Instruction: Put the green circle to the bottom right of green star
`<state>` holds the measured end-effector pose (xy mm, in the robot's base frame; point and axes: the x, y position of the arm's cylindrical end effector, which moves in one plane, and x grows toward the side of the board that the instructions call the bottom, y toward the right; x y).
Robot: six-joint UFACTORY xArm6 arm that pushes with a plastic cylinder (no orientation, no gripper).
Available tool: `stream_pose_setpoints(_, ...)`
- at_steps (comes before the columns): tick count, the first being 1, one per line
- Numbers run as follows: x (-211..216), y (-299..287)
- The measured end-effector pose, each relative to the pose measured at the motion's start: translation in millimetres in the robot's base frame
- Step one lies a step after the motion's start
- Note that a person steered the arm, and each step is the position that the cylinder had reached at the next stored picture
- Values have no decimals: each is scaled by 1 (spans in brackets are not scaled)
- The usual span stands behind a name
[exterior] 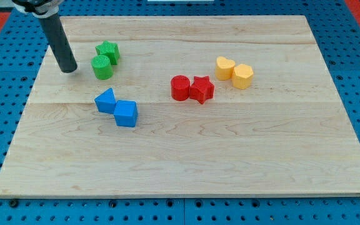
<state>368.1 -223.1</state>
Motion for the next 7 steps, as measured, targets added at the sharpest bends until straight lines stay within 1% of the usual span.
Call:
stream_pose_setpoints(1, 27, 4)
stream_pose_setpoints(2, -18, -6)
stream_pose_setpoints(3, -25, 22)
stream_pose_setpoints(5, -19, 28)
stream_pose_setpoints(6, 0, 33)
stream_pose_setpoints(7, 1, 35)
